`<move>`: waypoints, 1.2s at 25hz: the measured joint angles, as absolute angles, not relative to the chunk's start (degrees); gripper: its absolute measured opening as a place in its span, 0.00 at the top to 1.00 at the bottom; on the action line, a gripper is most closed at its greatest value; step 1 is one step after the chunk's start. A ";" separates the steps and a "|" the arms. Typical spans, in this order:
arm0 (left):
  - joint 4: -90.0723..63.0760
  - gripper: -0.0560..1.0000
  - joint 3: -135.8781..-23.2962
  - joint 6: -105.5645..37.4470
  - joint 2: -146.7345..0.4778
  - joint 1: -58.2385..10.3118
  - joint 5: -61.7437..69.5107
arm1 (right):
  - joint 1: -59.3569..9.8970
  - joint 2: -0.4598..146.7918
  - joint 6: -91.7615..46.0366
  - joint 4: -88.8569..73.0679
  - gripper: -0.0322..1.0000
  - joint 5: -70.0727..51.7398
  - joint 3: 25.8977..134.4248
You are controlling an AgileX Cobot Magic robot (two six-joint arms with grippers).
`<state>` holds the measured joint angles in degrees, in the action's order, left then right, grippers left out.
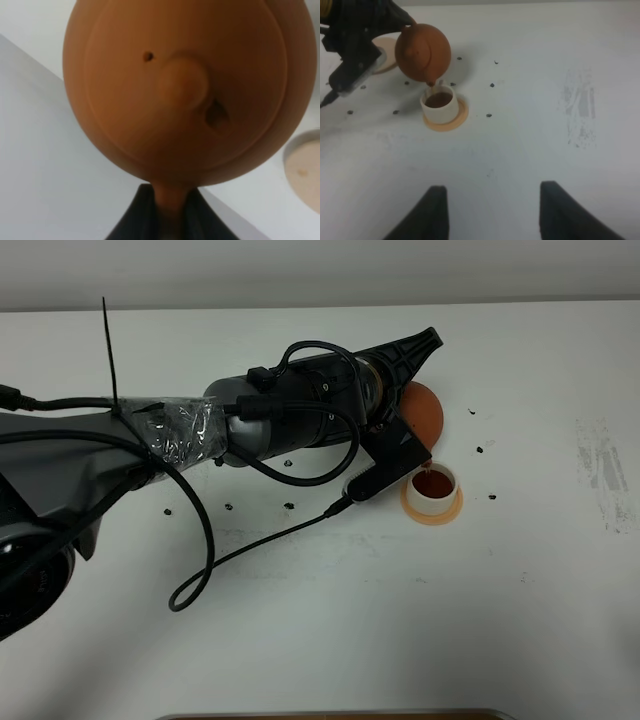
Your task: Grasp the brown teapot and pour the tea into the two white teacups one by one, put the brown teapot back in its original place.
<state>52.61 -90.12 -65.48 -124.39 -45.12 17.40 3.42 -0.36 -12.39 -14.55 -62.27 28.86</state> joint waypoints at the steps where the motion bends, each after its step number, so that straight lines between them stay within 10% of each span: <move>1: 51.74 0.83 -90.12 -65.48 -124.39 -45.12 17.47 | 3.42 -0.36 -12.39 -14.55 0.54 -62.27 28.86; 30: 14.74 0.83 -72.23 -58.04 -103.42 -44.94 26.88 | 3.42 -0.36 -12.39 -14.55 0.54 -62.27 28.86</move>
